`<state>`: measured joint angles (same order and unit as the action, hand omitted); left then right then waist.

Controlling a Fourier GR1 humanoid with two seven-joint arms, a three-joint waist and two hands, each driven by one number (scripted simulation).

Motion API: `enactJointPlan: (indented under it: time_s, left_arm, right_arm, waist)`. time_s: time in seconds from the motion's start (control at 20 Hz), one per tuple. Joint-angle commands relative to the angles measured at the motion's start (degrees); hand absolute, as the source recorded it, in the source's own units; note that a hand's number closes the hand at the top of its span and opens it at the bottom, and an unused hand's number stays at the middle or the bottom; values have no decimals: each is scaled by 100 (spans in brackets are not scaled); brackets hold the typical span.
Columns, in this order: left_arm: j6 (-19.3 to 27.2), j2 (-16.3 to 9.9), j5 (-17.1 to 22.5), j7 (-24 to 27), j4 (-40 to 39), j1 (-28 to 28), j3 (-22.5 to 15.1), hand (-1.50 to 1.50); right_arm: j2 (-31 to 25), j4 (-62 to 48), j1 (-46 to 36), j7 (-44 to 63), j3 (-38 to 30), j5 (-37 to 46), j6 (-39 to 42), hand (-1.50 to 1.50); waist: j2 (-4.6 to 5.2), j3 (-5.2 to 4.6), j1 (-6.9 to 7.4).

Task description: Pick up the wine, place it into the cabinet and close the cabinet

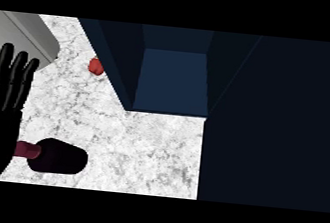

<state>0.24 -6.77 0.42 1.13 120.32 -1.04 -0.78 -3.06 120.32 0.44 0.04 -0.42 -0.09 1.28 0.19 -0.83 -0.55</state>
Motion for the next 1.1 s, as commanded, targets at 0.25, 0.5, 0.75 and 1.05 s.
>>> enactJointPlan:
  time_s: [0.25, 0.5, 0.75, 1.05]
  left_arm:
    - [-910, -133, 924, 1039, 671, 2301, 695, -150]
    - [-771, 351, 2020, -184, 1545, 2822, 299, -150]
    - [-360, 379, 2080, -1071, 2810, 3222, 173, -150]
    - [-471, 375, 2162, -1142, 2933, 3418, 293, -150]
  right_arm:
    - [-104, 1036, 1134, 133, 256, 31, 298, -150]
    - [-205, 1509, 848, 1181, 1020, -278, 635, -150]
    - [-436, 2337, 408, 2369, 736, -703, 448, -150]
    - [-568, 2735, 68, 3078, 537, -880, 257, -150]
  waist:
    - [-59, 76, 115]
    - [-56, 80, 142]
    - [-38, 84, 109]
    - [-51, 82, 126]
